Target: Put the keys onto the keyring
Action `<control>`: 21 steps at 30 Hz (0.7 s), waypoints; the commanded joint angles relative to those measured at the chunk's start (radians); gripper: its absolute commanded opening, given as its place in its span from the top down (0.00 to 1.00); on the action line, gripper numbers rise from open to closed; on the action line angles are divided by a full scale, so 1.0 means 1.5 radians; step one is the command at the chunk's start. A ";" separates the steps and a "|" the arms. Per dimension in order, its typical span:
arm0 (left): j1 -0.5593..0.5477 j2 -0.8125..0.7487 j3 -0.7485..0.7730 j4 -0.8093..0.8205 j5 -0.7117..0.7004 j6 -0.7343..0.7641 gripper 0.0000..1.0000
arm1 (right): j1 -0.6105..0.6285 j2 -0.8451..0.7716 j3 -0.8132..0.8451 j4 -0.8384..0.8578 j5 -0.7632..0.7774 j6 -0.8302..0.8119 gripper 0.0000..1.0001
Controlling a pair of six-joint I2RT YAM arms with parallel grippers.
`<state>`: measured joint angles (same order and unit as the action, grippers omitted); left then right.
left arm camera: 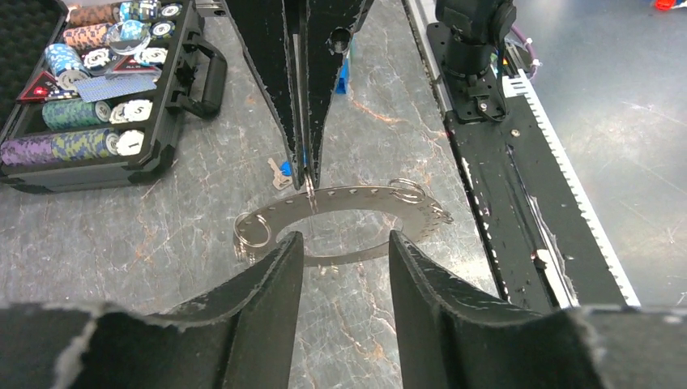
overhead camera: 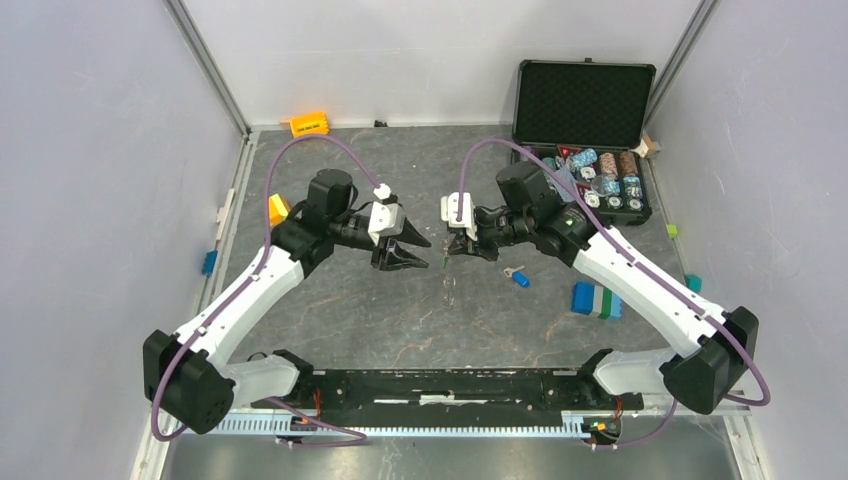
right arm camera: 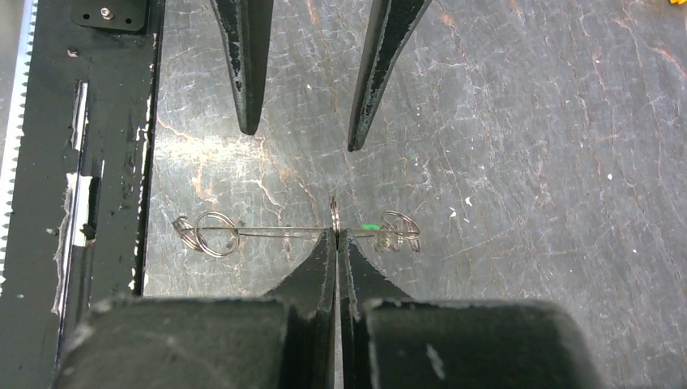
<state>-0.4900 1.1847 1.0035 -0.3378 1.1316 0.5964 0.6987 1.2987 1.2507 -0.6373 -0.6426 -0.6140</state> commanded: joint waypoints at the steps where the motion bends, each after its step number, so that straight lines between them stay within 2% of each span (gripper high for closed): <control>1: 0.000 -0.001 0.004 0.038 0.013 -0.019 0.53 | 0.003 -0.041 -0.001 0.038 -0.012 0.002 1.00; 7: 0.000 0.010 -0.036 0.192 0.006 -0.121 0.70 | 0.003 -0.096 -0.080 0.167 -0.057 0.054 1.00; 16: 0.000 0.003 -0.126 0.460 0.040 -0.290 0.70 | -0.001 -0.089 -0.117 0.236 -0.101 0.113 1.00; 21: 0.000 -0.015 -0.158 0.484 0.071 -0.284 0.67 | -0.007 -0.085 -0.121 0.253 -0.115 0.131 1.00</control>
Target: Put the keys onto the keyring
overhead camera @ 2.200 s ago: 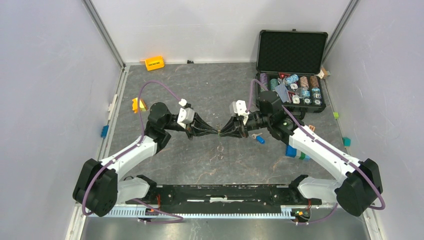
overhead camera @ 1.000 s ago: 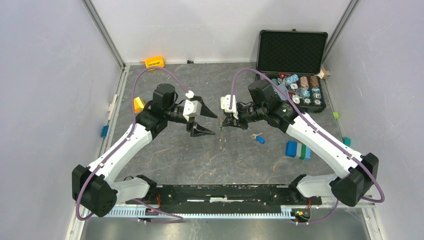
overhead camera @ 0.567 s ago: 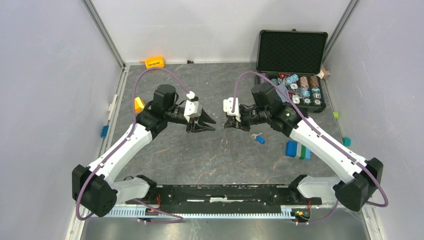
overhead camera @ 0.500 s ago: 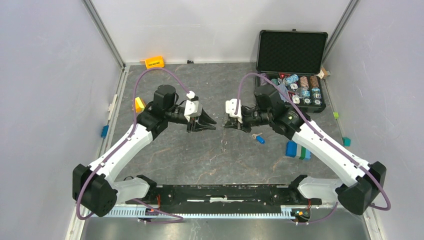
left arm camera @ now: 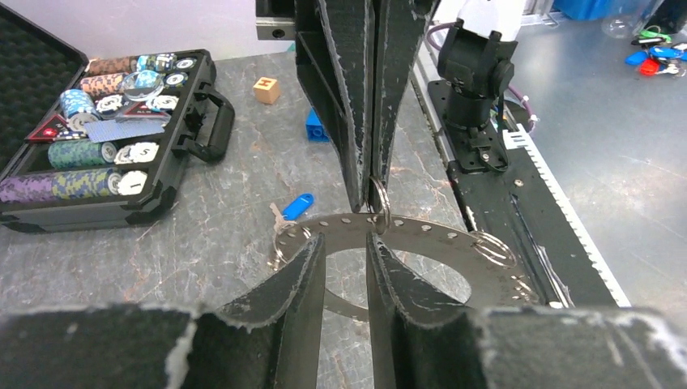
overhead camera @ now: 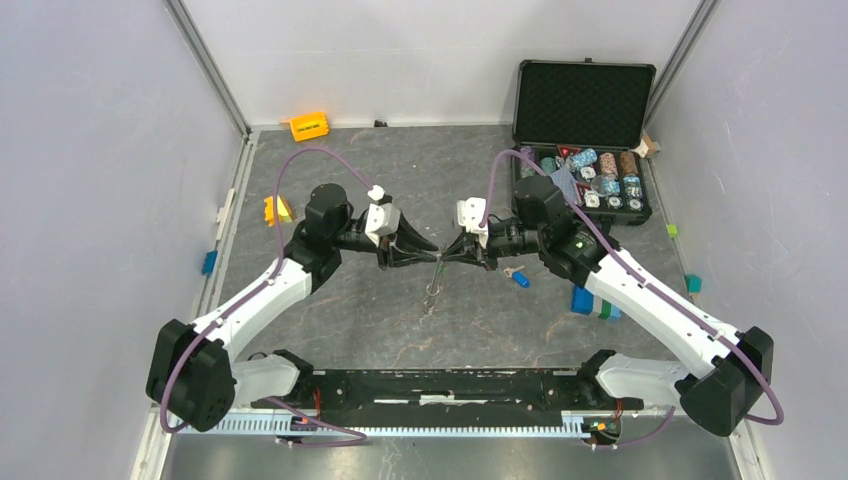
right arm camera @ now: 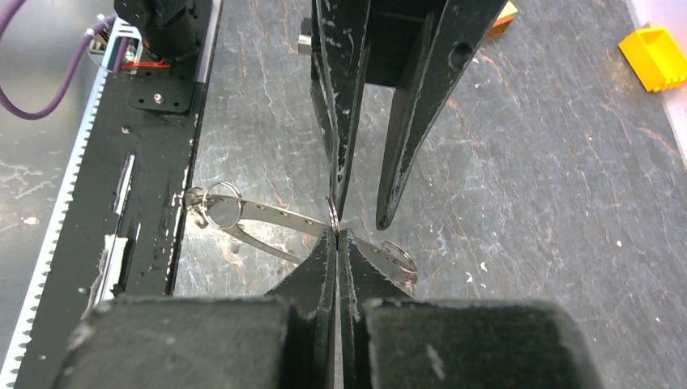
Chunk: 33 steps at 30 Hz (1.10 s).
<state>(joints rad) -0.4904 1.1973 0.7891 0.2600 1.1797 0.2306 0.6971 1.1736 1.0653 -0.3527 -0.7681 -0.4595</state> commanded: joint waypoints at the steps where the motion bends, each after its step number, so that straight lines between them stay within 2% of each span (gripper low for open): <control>1: 0.000 -0.026 -0.019 0.084 0.042 -0.036 0.67 | -0.007 -0.002 0.001 0.066 -0.035 0.031 1.00; 8: 0.001 -0.047 -0.015 -0.001 0.049 0.049 0.66 | -0.015 -0.007 -0.005 0.073 -0.044 0.037 1.00; 14: 0.002 -0.048 0.000 -0.015 0.046 0.048 0.67 | -0.019 -0.008 -0.017 0.085 -0.055 0.045 1.00; 25: 0.000 -0.035 -0.001 0.026 0.041 0.015 0.75 | -0.023 0.004 -0.022 0.102 -0.073 0.061 1.00; 33: -0.001 -0.023 -0.005 0.113 0.038 -0.060 0.82 | -0.023 0.012 -0.031 0.115 -0.082 0.071 1.00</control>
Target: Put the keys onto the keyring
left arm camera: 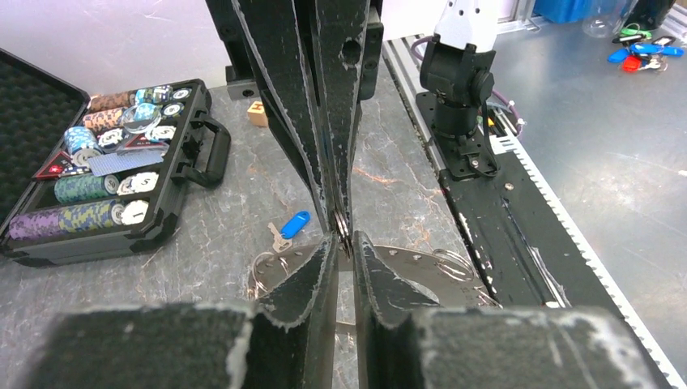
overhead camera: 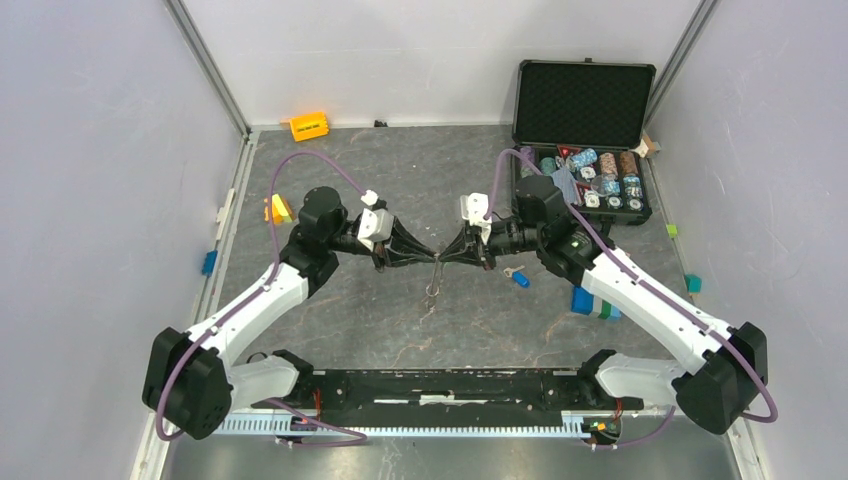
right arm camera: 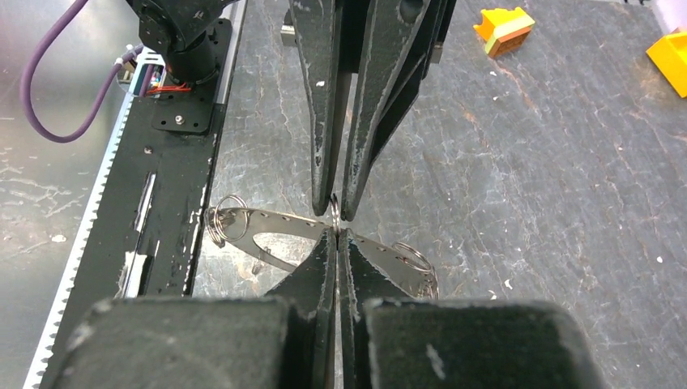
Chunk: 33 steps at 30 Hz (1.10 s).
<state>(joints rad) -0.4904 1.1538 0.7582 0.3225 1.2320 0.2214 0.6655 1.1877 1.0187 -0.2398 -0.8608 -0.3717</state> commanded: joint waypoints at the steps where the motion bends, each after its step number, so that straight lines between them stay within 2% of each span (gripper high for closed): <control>1: -0.001 0.006 0.015 0.074 0.004 -0.056 0.84 | -0.002 0.003 0.000 0.040 -0.021 0.012 1.00; 5: -0.003 0.005 0.008 0.074 0.001 -0.053 0.96 | -0.002 0.000 -0.002 0.043 -0.021 0.013 1.00; 10: -0.002 -0.004 0.004 0.059 -0.009 -0.051 0.98 | -0.003 -0.006 -0.011 0.044 -0.019 0.011 0.99; 13: -0.003 -0.013 0.035 -0.053 -0.026 0.010 0.98 | -0.003 -0.010 -0.021 0.035 -0.004 -0.001 0.82; 16: -0.006 -0.014 0.092 -0.256 -0.068 0.135 0.98 | -0.003 -0.016 -0.016 0.001 0.030 -0.041 0.55; 17: -0.009 -0.012 0.116 -0.326 -0.088 0.176 0.98 | -0.003 -0.017 -0.010 -0.016 0.042 -0.059 0.48; 18: -0.014 -0.010 0.134 -0.380 -0.109 0.211 0.98 | -0.002 -0.017 -0.001 -0.031 0.053 -0.075 0.47; 22: -0.043 0.001 0.221 -0.543 -0.198 0.284 0.98 | -0.002 -0.016 0.010 -0.042 0.071 -0.098 0.45; 25: -0.070 0.021 0.284 -0.652 -0.268 0.325 0.98 | -0.002 -0.008 0.012 -0.032 0.071 -0.093 0.48; 33: -0.147 0.073 0.390 -0.784 -0.446 0.337 0.98 | -0.001 -0.001 0.022 -0.003 0.044 -0.081 0.52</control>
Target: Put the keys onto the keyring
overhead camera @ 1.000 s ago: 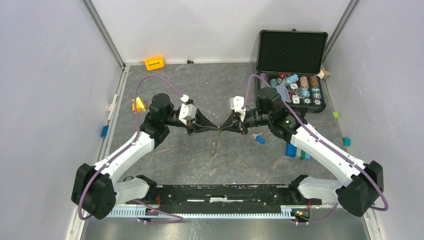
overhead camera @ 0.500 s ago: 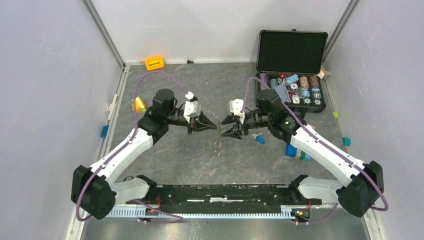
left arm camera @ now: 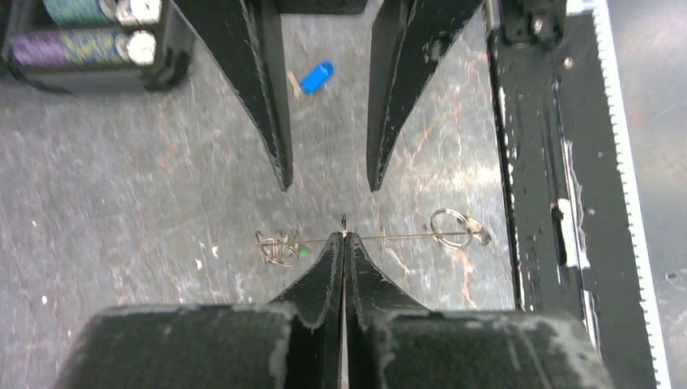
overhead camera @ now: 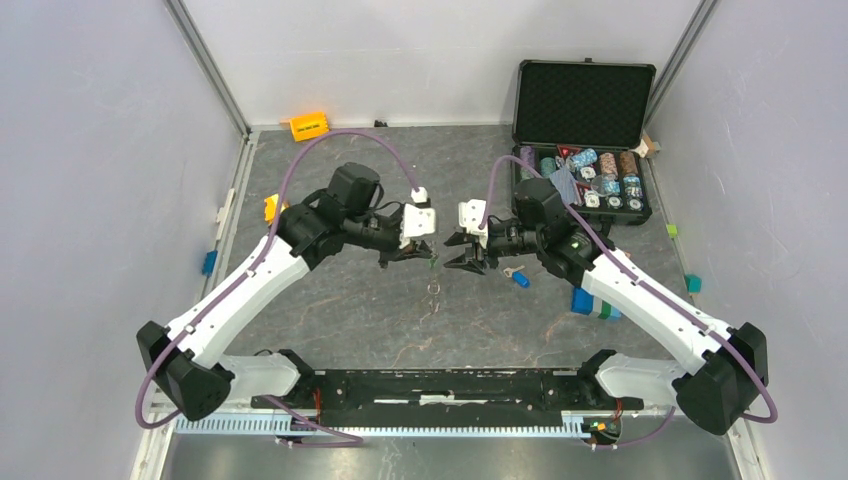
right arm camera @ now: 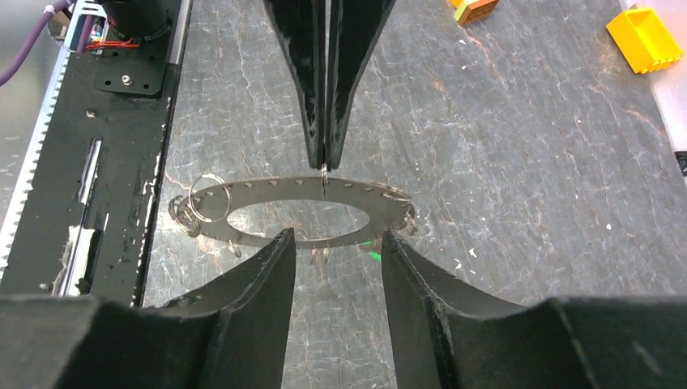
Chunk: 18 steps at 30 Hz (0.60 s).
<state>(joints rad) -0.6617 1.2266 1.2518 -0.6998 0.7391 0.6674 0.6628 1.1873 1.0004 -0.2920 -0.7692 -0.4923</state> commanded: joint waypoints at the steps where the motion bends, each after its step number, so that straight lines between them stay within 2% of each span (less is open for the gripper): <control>1: -0.042 0.034 0.078 -0.120 -0.138 0.037 0.98 | 0.001 -0.001 0.033 0.037 -0.022 0.003 0.53; 4: -0.059 0.051 0.106 -0.143 -0.165 0.021 0.98 | 0.000 0.001 0.023 0.057 -0.038 0.016 0.55; 11: -0.067 0.053 0.118 -0.140 -0.155 -0.007 0.98 | 0.001 -0.001 -0.021 0.104 -0.069 0.036 0.66; 18: -0.068 0.023 0.076 -0.075 -0.114 -0.040 0.98 | 0.001 0.008 -0.042 0.143 -0.096 0.066 0.75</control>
<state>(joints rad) -0.7551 1.3113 1.3781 -0.8959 0.5270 0.6601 0.6628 1.1931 0.9482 -0.1539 -0.8665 -0.4309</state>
